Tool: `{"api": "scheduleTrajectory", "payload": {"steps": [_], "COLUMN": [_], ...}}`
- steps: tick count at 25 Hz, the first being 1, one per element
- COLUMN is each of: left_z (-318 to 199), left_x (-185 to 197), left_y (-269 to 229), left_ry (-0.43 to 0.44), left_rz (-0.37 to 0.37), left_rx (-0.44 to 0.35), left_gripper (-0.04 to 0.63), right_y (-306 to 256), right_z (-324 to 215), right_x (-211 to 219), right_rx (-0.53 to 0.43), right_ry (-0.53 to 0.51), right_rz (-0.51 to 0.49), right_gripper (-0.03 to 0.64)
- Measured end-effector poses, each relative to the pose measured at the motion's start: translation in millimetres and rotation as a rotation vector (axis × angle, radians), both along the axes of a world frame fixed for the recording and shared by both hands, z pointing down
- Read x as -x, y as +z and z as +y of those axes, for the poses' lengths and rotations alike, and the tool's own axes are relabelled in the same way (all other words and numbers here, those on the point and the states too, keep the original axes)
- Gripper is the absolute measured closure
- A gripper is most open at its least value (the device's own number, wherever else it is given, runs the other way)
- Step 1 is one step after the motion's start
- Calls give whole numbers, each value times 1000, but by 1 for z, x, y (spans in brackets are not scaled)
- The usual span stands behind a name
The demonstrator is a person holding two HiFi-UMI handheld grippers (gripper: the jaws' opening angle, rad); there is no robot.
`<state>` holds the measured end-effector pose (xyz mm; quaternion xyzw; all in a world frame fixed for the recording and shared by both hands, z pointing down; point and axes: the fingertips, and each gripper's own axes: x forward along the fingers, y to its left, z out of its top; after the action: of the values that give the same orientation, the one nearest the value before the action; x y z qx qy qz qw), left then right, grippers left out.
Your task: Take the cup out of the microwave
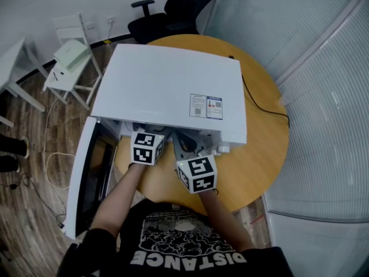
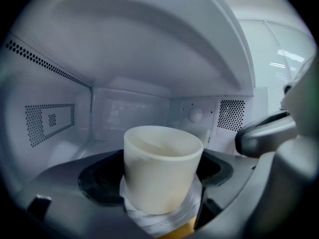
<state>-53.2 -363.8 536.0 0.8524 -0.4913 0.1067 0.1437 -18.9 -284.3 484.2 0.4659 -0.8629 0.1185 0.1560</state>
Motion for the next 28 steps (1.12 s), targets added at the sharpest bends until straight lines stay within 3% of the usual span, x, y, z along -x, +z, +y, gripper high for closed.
{"api": "scheduleTrajectory", "payload": {"steps": [7,28], "left_z": [1,39], "left_x": [1,8], "left_y": [-1,-19], "left_ry": [-20,-45], "left_rz": [-20,14], "left_rx": [-13,-24], "left_gripper": [160,161], "right_y": [-1,-16], "right_z": [2,28], "right_x": [-4,-4], "right_rx": [-2,-35], "right_ry": [5,-20], "right_rz": [2,0], "right_gripper": [601,601]}}
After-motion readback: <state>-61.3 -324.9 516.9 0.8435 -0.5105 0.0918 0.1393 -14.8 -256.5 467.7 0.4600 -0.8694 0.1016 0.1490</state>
